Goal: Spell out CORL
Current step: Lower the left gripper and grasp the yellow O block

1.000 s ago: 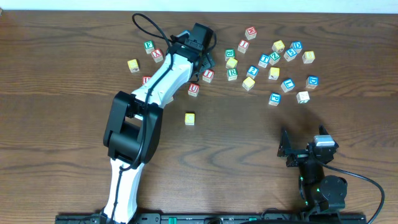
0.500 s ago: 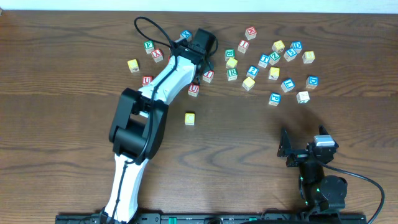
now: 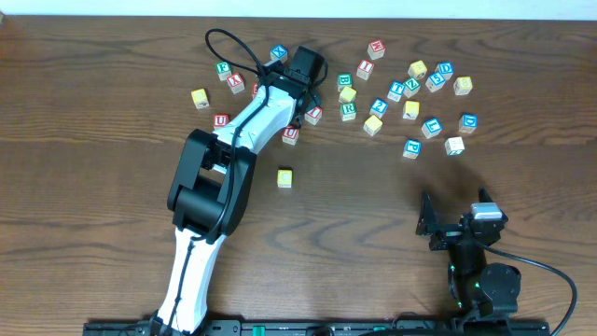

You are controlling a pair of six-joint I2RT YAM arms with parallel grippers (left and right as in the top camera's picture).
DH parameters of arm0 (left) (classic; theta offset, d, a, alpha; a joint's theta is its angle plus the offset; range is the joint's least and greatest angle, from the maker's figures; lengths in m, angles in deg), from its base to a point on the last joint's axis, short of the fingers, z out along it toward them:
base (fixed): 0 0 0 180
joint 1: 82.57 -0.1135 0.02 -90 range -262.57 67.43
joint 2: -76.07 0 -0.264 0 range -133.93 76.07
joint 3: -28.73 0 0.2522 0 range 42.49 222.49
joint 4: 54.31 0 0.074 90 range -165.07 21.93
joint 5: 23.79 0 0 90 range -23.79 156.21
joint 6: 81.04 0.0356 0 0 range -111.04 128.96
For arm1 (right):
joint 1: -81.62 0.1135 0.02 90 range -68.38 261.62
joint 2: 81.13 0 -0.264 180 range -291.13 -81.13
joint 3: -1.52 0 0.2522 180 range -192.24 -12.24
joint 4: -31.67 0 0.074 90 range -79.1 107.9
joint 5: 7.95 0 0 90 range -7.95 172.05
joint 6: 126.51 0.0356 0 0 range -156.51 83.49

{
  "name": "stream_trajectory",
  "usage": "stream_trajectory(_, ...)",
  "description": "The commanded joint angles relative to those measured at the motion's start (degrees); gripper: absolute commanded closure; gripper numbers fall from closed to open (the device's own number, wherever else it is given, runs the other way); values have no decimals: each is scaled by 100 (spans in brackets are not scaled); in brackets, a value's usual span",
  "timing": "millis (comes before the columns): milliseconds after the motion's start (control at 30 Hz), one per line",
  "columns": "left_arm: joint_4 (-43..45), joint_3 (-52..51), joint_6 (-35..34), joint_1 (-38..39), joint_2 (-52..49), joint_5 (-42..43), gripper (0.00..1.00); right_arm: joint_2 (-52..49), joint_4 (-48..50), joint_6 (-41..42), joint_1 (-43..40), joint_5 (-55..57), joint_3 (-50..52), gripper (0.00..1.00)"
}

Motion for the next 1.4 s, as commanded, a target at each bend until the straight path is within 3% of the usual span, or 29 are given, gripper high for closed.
stream_trajectory(0, -48, 125, 15, -26, -11, -46, 27, 24, -24, 37, -42, 44, 4, 0)
stream_trajectory(700, -212, 127, 407, -26, -11, -496, 28, 24, -24, 37, -42, 44, 4, 1)
stream_trajectory(733, -212, 127, 407, -26, -11, -496, 30, 24, -24, 37, -42, 44, 7, 1)
stream_trajectory(833, -210, 127, 407, -26, -11, -496, 51, 24, -24, 37, -42, 44, 7, 1)
stream_trajectory(1367, -127, 127, 664, -26, -11, -625, 52, 24, -24, 37, -42, 44, 7, 1)
